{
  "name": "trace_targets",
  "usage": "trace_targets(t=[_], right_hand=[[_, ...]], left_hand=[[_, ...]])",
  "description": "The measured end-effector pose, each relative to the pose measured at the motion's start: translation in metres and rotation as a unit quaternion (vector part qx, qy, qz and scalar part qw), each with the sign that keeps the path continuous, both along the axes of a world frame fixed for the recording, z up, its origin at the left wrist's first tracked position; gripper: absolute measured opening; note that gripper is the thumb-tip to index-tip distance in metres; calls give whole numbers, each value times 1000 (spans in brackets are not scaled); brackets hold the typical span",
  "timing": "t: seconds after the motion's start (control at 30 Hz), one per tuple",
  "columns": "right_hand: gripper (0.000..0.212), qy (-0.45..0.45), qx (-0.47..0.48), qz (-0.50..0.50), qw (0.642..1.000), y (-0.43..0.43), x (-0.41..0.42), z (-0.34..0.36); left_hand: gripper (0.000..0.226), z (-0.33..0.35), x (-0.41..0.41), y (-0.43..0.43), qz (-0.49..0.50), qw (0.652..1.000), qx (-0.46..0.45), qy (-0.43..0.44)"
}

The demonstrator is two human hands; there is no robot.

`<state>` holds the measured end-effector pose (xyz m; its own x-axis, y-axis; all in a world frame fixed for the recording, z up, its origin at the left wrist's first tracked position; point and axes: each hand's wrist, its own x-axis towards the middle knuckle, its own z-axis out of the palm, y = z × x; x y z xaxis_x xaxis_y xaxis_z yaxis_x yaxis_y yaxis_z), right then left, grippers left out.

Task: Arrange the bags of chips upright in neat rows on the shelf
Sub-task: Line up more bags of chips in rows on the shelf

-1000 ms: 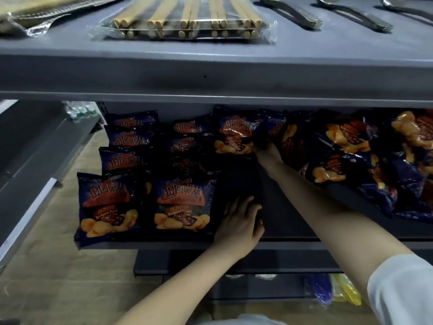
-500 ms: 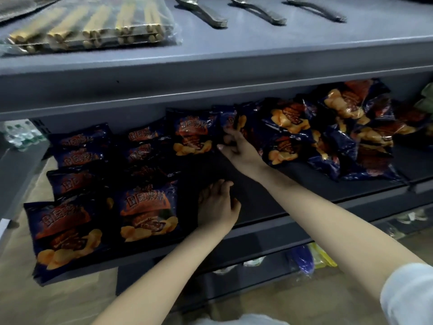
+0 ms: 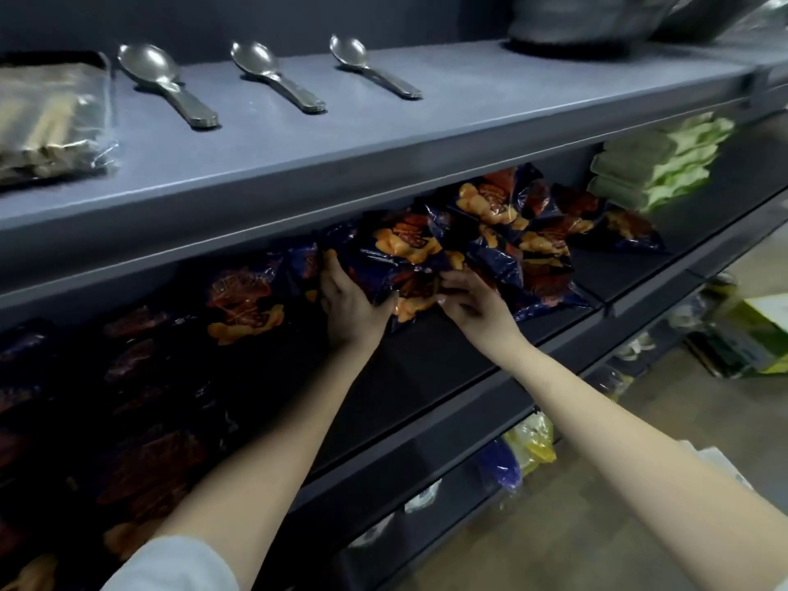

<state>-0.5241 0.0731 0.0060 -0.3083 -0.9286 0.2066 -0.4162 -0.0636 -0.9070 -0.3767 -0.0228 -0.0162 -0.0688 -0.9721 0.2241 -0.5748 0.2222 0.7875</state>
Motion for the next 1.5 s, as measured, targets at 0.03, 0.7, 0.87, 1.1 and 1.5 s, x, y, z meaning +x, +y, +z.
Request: trace_targets(t=[0.03, 0.7, 0.87, 1.1, 1.5], right_hand=[[31, -4, 9, -3, 1000, 5, -3, -3], [24, -32, 65, 77, 994, 4, 45, -29], [32, -143, 95, 161, 972, -11, 65, -10], [29, -257, 123, 191, 939, -11, 79, -24], [34, -161, -13, 60, 985, -6, 93, -9]], left_hand=[[114, 0, -5, -4, 6, 1000, 12, -4], [40, -2, 61, 40, 120, 960, -40, 248], [28, 5, 84, 55, 108, 936, 56, 332], [14, 1, 96, 66, 43, 942, 98, 318], [69, -8, 82, 87, -164, 974, 14, 152]])
